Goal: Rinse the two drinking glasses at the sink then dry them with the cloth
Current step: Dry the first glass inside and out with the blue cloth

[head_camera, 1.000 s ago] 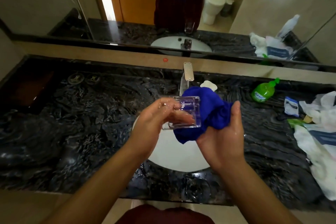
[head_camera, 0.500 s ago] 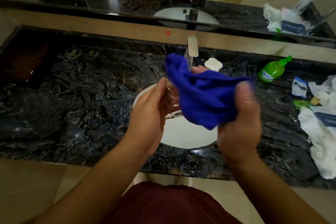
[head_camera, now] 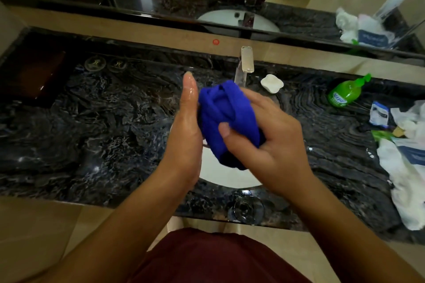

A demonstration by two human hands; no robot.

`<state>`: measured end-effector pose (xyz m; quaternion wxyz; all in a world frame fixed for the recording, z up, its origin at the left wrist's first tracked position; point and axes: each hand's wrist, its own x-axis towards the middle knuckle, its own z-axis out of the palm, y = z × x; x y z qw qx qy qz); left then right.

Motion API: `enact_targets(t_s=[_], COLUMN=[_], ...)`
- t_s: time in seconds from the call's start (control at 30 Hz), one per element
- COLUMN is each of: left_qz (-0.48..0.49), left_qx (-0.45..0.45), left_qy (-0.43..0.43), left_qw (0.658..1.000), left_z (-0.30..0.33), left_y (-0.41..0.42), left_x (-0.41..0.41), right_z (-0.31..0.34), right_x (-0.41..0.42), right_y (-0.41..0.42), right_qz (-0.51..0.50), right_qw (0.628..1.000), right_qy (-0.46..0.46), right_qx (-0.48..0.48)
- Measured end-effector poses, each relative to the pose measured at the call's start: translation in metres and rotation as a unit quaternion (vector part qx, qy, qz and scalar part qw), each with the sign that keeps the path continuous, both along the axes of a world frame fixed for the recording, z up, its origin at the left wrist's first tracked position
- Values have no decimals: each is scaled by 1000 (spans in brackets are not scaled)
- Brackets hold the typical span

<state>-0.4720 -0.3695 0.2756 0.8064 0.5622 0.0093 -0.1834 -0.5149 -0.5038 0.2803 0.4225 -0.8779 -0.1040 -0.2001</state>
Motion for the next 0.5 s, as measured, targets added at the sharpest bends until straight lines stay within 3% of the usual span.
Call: enact_targets(t_s=[0.07, 0.17, 0.27, 0.4, 0.5], left_qz=[4, 26, 32, -7, -3], left_qx=[9, -2, -54, -134, -179], left_qy=[-7, -5, 26, 56, 105], left_qw=[1000, 1000, 998, 989, 978], left_z=[0, -3, -4, -7, -5], left_y=[0, -4, -8, -15, -19], left_x=[1, 4, 3, -3, -2], right_z=[2, 4, 2, -6, -13], right_x=[4, 13, 19, 21, 21], right_y=[-2, -8, -7, -5, -4], right_qz=[10, -34, -44, -53, -44], right_qw=[989, 932, 845, 700, 647], right_qy=[76, 168, 215, 204, 202], right_qx=[125, 319, 488, 682, 734])
